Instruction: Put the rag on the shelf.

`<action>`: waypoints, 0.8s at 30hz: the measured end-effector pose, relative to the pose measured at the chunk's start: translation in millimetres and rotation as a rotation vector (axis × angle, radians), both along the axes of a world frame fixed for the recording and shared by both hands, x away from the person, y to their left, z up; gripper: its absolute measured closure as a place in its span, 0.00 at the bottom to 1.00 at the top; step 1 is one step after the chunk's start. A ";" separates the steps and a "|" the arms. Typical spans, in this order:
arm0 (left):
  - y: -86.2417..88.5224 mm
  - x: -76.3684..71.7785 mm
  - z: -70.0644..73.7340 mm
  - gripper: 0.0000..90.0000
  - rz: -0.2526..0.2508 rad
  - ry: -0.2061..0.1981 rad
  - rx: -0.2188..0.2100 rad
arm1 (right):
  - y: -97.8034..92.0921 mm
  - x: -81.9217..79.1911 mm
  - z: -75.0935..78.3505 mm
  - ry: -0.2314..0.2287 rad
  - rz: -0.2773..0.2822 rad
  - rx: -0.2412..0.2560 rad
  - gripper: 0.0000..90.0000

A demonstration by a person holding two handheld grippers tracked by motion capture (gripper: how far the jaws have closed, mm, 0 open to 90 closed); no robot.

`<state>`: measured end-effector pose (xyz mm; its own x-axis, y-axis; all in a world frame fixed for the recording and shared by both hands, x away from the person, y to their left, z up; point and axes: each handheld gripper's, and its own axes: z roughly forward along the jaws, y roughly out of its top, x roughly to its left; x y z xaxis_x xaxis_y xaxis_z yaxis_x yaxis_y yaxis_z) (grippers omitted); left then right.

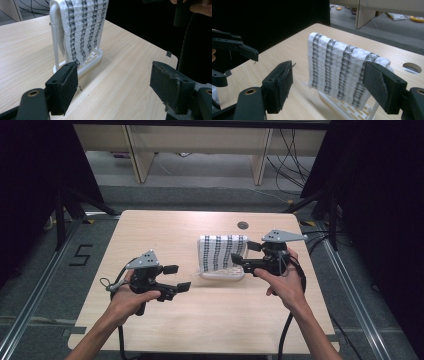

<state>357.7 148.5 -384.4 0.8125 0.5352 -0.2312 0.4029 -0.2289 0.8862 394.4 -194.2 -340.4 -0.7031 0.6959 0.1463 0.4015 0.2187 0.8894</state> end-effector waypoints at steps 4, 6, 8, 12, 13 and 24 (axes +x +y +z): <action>-1.3 -5.0 -3.5 0.24 -0.009 0.000 0.003 | -0.3 -1.7 -4.0 -0.008 0.023 -0.004 0.28; -1.9 -7.0 -5.1 0.24 -0.012 0.000 0.005 | 0.3 -5.7 -5.5 0.009 0.000 0.004 0.28; -2.4 -8.1 -7.2 0.24 -0.018 0.001 -0.002 | 0.0 -8.2 -6.9 0.020 -0.003 0.002 0.28; -3.3 -11.9 -10.2 0.24 -0.014 0.002 0.001 | -1.3 -10.3 -10.8 0.007 0.017 -0.001 0.28; -3.3 -11.9 -10.2 0.24 -0.014 0.002 0.001 | -1.3 -10.3 -10.8 0.007 0.017 -0.001 0.28; -6.4 -21.0 -23.9 0.24 -0.027 0.016 0.014 | -0.9 -20.8 -20.5 0.034 0.026 0.012 0.28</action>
<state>336.7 142.1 -408.3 0.8229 0.5164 -0.2368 0.4107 -0.2526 0.8761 373.6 -195.1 -360.9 -0.7153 0.6756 0.1789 0.4259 0.2185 0.8780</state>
